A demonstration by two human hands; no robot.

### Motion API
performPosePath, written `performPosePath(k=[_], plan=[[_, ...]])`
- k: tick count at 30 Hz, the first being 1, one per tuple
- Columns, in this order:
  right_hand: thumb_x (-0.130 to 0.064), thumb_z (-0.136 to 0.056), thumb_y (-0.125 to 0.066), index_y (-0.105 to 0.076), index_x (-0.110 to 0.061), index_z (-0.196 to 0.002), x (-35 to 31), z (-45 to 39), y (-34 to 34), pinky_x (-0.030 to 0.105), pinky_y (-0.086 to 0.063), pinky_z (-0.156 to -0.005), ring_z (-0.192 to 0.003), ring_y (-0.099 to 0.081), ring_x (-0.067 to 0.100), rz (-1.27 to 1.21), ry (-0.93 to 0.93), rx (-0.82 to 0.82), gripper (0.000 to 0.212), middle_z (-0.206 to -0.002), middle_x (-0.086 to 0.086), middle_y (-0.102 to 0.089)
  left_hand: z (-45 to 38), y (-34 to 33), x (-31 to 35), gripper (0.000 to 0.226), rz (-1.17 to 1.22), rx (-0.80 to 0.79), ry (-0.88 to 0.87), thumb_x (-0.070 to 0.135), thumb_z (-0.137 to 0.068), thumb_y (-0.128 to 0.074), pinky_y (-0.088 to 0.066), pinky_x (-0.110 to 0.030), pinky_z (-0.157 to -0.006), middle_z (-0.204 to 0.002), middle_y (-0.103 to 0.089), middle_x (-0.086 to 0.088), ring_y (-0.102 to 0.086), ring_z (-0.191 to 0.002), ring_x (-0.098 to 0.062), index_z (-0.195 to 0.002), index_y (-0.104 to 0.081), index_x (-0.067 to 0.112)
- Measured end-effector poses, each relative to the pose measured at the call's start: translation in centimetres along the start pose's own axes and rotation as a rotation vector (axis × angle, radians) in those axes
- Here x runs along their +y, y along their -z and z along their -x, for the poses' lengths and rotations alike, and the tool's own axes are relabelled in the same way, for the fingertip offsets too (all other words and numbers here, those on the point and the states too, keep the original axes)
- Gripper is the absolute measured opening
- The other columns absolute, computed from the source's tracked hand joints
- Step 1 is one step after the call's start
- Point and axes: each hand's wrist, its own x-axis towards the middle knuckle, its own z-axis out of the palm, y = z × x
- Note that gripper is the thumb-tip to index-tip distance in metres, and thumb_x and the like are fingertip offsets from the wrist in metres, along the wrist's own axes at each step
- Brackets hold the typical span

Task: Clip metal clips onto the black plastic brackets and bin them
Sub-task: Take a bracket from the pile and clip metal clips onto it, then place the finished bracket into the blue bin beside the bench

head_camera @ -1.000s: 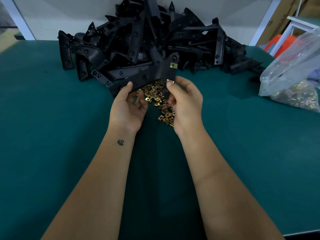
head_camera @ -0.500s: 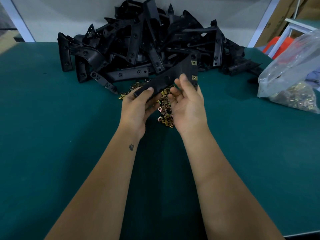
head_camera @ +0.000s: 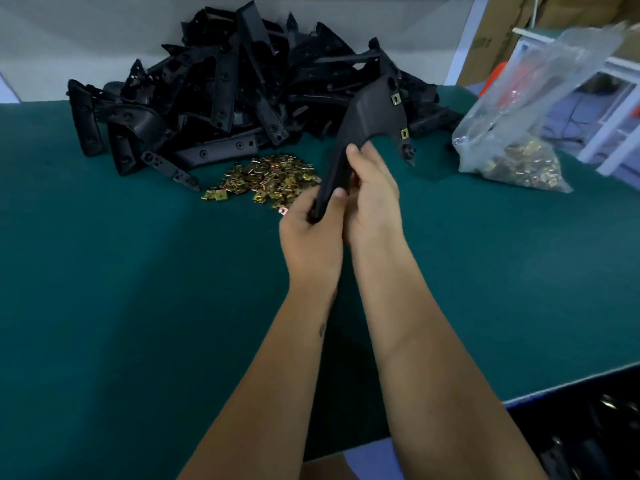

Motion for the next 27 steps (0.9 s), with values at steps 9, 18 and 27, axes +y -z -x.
performPosePath(k=[9, 18, 27], plan=[[-0.011, -0.090, -0.070, -0.062, -0.020, -0.105, -11.3, 5.8, 10.5, 0.032, -0.046, -0.083, -0.083, -0.053, 0.013, 0.387, 0.373, 0.206, 0.019, -0.094, 0.004, -0.052, 8.2, -8.2, -0.1, 0.018, -0.291, -0.591, -0.132, 0.015, -0.091, -0.066, -0.044, -0.033, -0.056, -0.062, -0.060, 0.010, -0.050, -0.055, -0.013, -0.079, -0.064, 0.029], [-0.019, -0.083, -0.077, -0.053, 0.007, -0.081, -19.7, 16.2, 25.8, 0.033, -0.038, -0.067, -0.067, -0.043, 0.017, 0.800, 0.515, 0.724, 0.035, -0.071, 0.008, -0.045, 23.5, -16.5, -2.6, 0.018, -0.360, -1.099, 0.048, 0.026, -0.086, -0.065, -0.048, -0.040, -0.052, -0.062, -0.062, -0.001, -0.059, -0.054, -0.017, -0.077, -0.057, 0.014], [-0.027, -0.073, -0.069, -0.068, -0.019, -0.083, -19.2, 22.5, 38.0, 0.034, -0.048, -0.060, -0.074, -0.061, 0.024, 1.422, -0.060, 0.951, 0.012, -0.075, -0.006, -0.065, 26.4, -15.8, -7.1, 0.016, -0.619, -1.585, 0.430, 0.030, -0.097, -0.057, -0.046, -0.013, -0.059, -0.096, -0.070, 0.013, -0.066, -0.077, -0.001, -0.112, -0.063, 0.028]])
